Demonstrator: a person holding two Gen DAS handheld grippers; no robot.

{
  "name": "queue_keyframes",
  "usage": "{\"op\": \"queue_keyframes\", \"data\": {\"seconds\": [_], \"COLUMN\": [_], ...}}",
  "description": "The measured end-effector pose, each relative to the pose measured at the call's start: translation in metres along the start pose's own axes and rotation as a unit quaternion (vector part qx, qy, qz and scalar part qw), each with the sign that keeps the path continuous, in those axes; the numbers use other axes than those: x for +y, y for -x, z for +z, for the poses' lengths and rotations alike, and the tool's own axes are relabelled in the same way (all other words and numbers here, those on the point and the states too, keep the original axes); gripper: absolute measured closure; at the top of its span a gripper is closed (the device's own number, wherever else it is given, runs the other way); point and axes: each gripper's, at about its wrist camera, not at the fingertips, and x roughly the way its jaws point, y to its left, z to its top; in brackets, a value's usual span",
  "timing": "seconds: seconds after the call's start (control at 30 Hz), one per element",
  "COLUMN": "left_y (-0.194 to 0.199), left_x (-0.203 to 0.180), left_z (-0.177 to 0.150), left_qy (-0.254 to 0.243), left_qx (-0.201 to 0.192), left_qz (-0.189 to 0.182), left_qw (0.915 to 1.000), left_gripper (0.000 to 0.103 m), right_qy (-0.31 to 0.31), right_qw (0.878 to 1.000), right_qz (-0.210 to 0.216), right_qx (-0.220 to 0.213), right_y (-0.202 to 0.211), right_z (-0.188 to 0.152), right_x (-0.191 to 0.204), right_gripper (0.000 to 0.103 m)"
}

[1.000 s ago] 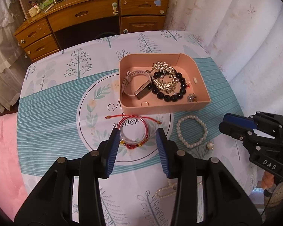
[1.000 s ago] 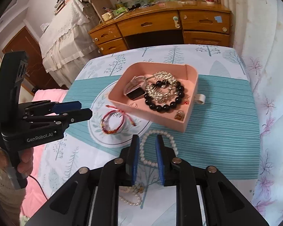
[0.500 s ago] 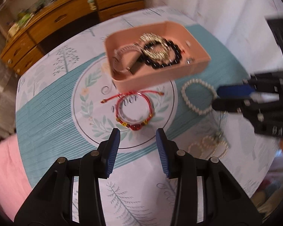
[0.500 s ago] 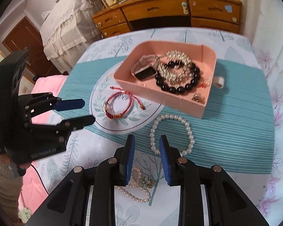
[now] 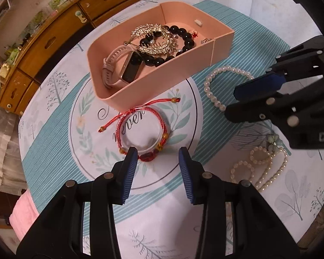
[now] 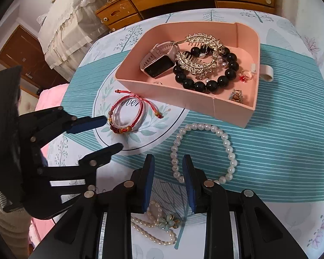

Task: Organize jewelry
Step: 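Close the left gripper on the red string bracelet while the right grasps the pearl bracelet, then carry both bracelets into the pink box and open both grippers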

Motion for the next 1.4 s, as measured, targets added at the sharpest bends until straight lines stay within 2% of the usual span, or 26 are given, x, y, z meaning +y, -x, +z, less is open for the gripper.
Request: {"op": "queue_keyframes", "data": {"seconds": [0.3, 0.37, 0.57, 0.73, 0.87, 1.03, 1.17, 1.3, 1.33, 1.4], "left_y": [-0.013, -0.014, -0.021, -0.026, -0.029, -0.031, -0.030, -0.032, -0.032, -0.031], "left_x": [-0.002, 0.000, 0.010, 0.021, 0.027, 0.032, 0.037, 0.053, 0.057, 0.066], "left_z": [0.012, 0.016, 0.024, 0.028, 0.028, 0.026, 0.021, 0.011, 0.008, 0.004], "left_qy": [-0.014, -0.006, 0.034, 0.077, 0.091, 0.114, 0.136, 0.169, 0.175, 0.190], "left_qx": [0.008, 0.015, 0.054, 0.082, 0.090, 0.089, 0.089, 0.090, 0.091, 0.090], "left_qz": [0.003, 0.002, 0.008, 0.002, 0.000, -0.008, -0.009, -0.011, -0.011, -0.011], "left_qw": [0.9999, 0.9999, 0.9979, 0.9937, 0.9918, 0.9894, 0.9868, 0.9815, 0.9802, 0.9775], "left_gripper": [0.069, 0.069, 0.087, 0.088, 0.088, 0.094, 0.094, 0.094, 0.094, 0.094], "right_qy": [-0.005, -0.004, -0.008, -0.014, -0.006, 0.008, 0.037, 0.096, 0.109, 0.132], "right_qw": [1.000, 1.000, 1.000, 1.000, 1.000, 0.999, 0.997, 0.990, 0.987, 0.980], "right_qz": [0.006, 0.008, 0.012, 0.010, -0.007, -0.035, -0.061, -0.104, -0.115, -0.146], "right_qx": [0.002, 0.002, 0.004, 0.004, 0.006, 0.016, 0.020, 0.024, 0.023, 0.020], "right_y": [-0.004, -0.004, -0.005, -0.007, -0.011, -0.020, -0.023, -0.030, -0.032, -0.035], "right_z": [0.003, 0.003, 0.004, 0.009, 0.012, 0.014, 0.015, 0.014, 0.012, 0.007], "right_x": [-0.003, -0.002, -0.003, -0.001, 0.005, 0.012, 0.024, 0.044, 0.048, 0.054], "right_gripper": [0.076, 0.076, 0.076, 0.076, 0.076, 0.076, 0.076, 0.077, 0.078, 0.089]}}
